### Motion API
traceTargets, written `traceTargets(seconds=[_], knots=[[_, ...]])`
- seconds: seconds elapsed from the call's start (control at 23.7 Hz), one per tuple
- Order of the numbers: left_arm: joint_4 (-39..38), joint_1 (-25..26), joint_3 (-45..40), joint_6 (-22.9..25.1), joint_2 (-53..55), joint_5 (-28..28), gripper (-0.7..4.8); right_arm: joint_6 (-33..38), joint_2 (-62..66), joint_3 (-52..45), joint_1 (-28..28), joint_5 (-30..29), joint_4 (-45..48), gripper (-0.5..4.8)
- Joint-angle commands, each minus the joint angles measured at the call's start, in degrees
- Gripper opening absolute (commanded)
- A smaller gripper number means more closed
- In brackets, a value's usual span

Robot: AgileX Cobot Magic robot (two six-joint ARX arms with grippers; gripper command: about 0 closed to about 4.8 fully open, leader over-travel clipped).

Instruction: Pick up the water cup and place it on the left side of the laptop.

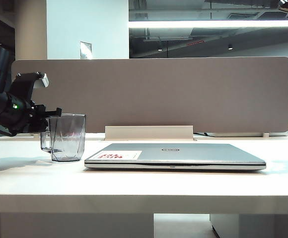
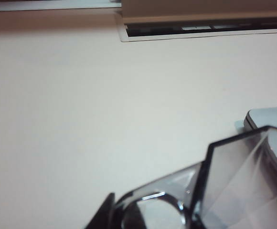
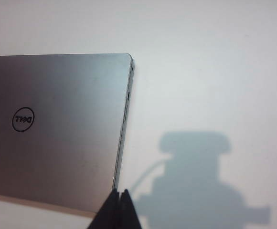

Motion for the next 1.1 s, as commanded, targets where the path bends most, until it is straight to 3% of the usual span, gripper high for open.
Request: traceTargets(seconds=[0.04, 0.21, 0.3, 0.38, 0.84, 1.1], knots=[[-0.3, 0.0, 0.2, 0.0, 0.0, 0.0, 0.36, 0.0, -0.2, 0.0, 0.0, -0.3, 0.6, -0.01], [-0.4, 0.0, 0.2, 0.0, 0.0, 0.0, 0.37, 0.0, -0.2, 0.0, 0.0, -0.3, 0.5, -0.01], [-0.4, 0.0, 0.2, 0.0, -0.1, 0.0, 1.02, 0.0, -0.2, 0.0, 0.0, -0.3, 0.5, -0.01], [-0.6, 0.0, 0.2, 0.0, -0.2, 0.0, 1.22, 0.0, -0.2, 0.0, 0.0, -0.3, 0.5, -0.01], [-16.7, 0.0, 0.2, 3.4, -8.0, -1.9, 1.22, 0.0, -0.2, 0.0, 0.0, -0.3, 0.1, -0.01], [-27.2, 0.0, 0.2, 4.3, -13.2, -3.3, 1.22, 0.0, -0.2, 0.0, 0.0, -10.6, -0.8, -0.01]])
